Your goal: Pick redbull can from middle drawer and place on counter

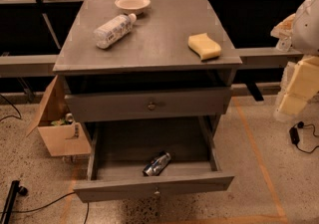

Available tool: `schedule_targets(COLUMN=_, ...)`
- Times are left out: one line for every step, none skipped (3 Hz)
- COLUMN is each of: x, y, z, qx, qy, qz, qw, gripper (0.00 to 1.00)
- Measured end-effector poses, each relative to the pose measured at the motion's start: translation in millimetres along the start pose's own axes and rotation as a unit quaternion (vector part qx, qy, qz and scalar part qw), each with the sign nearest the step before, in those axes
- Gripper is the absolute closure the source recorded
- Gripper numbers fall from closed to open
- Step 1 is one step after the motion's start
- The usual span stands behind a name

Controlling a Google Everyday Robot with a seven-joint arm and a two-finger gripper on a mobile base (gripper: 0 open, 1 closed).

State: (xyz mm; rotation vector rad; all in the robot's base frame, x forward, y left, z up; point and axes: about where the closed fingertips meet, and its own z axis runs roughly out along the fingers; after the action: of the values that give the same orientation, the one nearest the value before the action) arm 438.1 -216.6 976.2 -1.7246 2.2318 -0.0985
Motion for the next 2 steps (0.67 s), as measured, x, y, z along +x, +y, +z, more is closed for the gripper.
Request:
schedule_targets(x=0, y=0, z=0, qx=0.0, qy=0.0, qz=0.0, qw=1.0, gripper=0.0)
schedule_targets(x=-10, y=9, z=34, qx=-0.013, qy=-0.017, qz=-0.016, qw=0.9996, gripper=0.0)
